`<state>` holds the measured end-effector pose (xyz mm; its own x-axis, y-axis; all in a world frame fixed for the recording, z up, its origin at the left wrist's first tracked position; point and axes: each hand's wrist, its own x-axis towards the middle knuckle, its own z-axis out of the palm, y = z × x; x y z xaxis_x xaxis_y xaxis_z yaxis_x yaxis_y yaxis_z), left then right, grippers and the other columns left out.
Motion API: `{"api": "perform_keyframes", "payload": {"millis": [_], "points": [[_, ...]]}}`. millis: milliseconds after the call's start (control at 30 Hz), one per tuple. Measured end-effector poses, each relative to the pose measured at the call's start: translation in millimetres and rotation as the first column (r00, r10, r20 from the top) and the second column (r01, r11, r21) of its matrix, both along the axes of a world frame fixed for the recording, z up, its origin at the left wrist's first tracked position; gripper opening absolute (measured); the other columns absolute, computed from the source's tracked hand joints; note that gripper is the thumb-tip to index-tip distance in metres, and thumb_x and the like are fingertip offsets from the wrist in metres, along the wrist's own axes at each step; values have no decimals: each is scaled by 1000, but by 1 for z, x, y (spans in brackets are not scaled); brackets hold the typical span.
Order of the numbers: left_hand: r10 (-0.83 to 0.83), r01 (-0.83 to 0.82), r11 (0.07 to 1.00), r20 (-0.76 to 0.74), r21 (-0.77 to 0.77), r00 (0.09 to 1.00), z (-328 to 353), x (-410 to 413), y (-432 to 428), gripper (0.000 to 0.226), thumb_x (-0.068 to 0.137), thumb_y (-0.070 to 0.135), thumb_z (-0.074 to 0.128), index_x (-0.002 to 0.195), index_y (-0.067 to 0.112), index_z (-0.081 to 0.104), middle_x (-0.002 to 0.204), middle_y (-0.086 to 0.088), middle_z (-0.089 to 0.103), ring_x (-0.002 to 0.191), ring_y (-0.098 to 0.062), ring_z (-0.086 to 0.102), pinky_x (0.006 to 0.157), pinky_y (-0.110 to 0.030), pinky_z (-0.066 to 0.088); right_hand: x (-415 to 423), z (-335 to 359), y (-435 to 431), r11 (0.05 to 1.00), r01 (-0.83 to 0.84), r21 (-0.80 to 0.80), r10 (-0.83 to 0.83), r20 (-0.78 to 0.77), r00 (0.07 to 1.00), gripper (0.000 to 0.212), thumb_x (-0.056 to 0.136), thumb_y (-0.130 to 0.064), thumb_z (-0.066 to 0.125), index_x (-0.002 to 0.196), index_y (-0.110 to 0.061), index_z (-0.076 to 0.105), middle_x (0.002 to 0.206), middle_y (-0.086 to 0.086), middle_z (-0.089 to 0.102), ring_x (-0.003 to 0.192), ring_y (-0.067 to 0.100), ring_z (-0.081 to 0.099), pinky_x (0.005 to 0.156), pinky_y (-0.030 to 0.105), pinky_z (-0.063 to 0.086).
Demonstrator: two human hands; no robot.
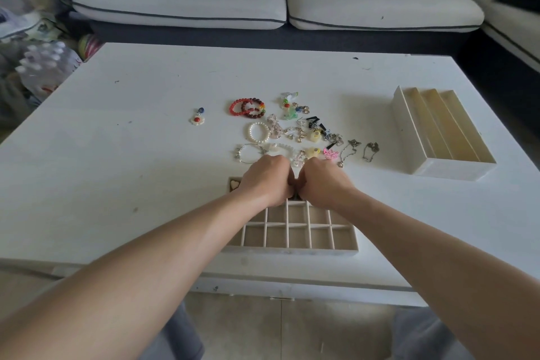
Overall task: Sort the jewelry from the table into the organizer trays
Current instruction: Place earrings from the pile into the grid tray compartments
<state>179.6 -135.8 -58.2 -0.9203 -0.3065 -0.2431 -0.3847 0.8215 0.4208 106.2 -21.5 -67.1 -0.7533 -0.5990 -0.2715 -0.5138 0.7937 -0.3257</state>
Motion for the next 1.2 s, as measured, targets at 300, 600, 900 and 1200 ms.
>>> {"api": "perform_keyframes", "payload": {"millis": [300, 600, 900, 1200], "points": [[55, -57, 996, 33, 73, 998, 6, 2, -3, 24, 88, 18, 65, 65, 21, 70, 65, 2, 63, 68, -21, 62, 54, -28, 40, -7, 11, 5, 998, -24, -64, 30, 96, 995, 19, 93, -16, 63, 85, -14, 80, 72, 4, 67, 56, 17, 57, 47, 25, 45], [56, -58, 998, 56, 31, 997, 9, 6, -3, 14, 83, 28, 67, 88, 35, 79, 85, 9, 70, 76, -16, 64, 65, -28, 52, -4, 8, 4, 1000, -9, -28, 12, 107, 994, 15, 82, -10, 63, 71, -8, 73, 67, 7, 63, 54, 21, 54, 46, 26, 45], [92, -89, 994, 40, -69, 995, 5, 6, 6, 9, 81, 28, 70, 88, 28, 76, 80, 4, 66, 66, -18, 59, 59, -27, 47, 5, 6, 1, 1000, -7, 16, 8, -10, 1000, 24, 89, -18, 59, 66, -10, 61, 69, 10, 60, 60, 27, 64, 56, 35, 60], [67, -69, 993, -18, -92, 998, 6, 8, 8, 12, 83, 24, 69, 91, 27, 77, 81, 1, 68, 72, -25, 62, 57, -27, 42, 5, 8, 3, 1000, -28, 2, 28, -52, 998, 18, 88, -15, 58, 80, -13, 74, 77, 11, 63, 64, 29, 65, 56, 33, 58]]}}
